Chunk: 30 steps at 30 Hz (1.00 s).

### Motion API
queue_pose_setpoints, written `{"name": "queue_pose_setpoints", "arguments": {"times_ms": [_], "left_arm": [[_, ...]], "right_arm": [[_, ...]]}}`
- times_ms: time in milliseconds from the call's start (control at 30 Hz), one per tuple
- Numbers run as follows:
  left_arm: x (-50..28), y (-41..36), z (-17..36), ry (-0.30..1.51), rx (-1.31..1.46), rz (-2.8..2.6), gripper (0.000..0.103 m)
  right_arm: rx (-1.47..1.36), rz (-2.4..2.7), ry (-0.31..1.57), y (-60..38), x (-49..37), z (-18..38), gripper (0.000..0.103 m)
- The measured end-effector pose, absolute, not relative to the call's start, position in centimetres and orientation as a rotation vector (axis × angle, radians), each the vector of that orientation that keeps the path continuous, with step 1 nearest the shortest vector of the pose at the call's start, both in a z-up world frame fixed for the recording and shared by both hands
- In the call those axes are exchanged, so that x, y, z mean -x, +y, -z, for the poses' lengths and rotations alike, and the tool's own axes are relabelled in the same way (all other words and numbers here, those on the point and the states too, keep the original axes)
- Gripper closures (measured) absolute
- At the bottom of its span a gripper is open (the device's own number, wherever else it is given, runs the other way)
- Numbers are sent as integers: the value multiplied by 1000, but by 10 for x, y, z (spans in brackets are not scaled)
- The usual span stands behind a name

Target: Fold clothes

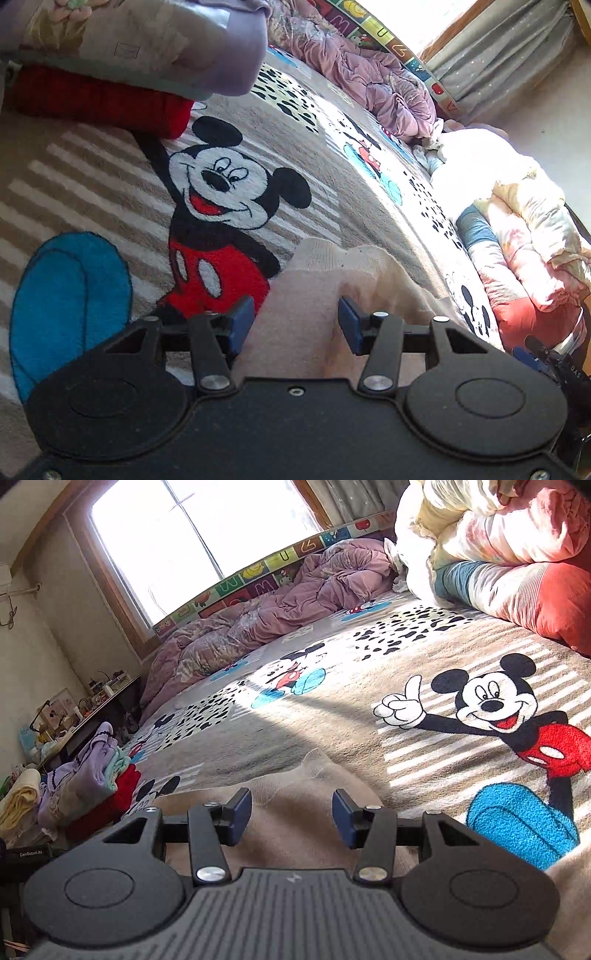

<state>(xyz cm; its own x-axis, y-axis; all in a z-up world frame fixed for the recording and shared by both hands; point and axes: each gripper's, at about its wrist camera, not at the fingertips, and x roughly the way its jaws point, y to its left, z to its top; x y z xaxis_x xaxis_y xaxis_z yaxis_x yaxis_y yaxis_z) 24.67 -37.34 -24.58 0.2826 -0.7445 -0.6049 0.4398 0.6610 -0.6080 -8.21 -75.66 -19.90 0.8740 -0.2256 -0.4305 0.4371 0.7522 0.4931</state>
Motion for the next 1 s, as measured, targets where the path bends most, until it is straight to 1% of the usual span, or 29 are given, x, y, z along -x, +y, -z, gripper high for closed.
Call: {"name": "queue_pose_setpoints", "arguments": {"times_ms": [33, 67, 100, 233, 267, 367, 400, 433, 567, 600, 633, 667, 700, 767, 867, 933, 1000], "left_arm": [[-254, -378, 251, 1028, 358, 830, 54], [-262, -382, 256, 1053, 362, 844, 54], [-270, -386, 261, 1079, 366, 859, 54], [-291, -395, 274, 1147, 425, 926, 54], [-295, -394, 276, 1159, 447, 934, 55], [-306, -394, 281, 1182, 494, 965, 57], [-307, -395, 281, 1181, 488, 973, 62], [-308, -397, 281, 1180, 481, 981, 64], [-309, -406, 279, 1165, 433, 1013, 68], [-306, -408, 277, 1145, 398, 1006, 70], [-304, -411, 275, 1126, 364, 999, 88], [-301, -413, 272, 1098, 327, 991, 99], [-294, -411, 263, 1016, 284, 980, 99], [-285, -396, 241, 875, 302, 959, 100], [-297, -393, 250, 883, 295, 912, 100], [-302, -407, 270, 936, 199, 871, 99], [-304, -410, 274, 930, 175, 860, 98]], "right_arm": [[-613, 366, 350, -767, 73, 195, 41], [-598, 364, 352, -774, 64, 193, 34], [-583, 357, 368, -781, 54, 193, 33], [-582, 277, 486, -809, 13, 212, 32], [-598, 265, 510, -816, 5, 221, 31], [-626, 303, 563, -826, -8, 241, 30], [-647, 303, 572, -829, -10, 247, 30], [-672, 292, 581, -832, -12, 252, 30], [-691, 233, 630, -829, -20, 265, 32], [-671, 217, 644, -828, -23, 266, 35], [-649, 201, 648, -826, -25, 266, 59], [-633, 199, 631, -824, -24, 263, 86], [-622, 205, 604, -823, -21, 258, 90], [-599, 218, 549, -819, -14, 248, 92], [-555, 251, 483, -825, -3, 224, 92], [-543, 306, 539, -829, -9, 242, 92], [-534, 369, 618, -833, -17, 268, 90]]}}
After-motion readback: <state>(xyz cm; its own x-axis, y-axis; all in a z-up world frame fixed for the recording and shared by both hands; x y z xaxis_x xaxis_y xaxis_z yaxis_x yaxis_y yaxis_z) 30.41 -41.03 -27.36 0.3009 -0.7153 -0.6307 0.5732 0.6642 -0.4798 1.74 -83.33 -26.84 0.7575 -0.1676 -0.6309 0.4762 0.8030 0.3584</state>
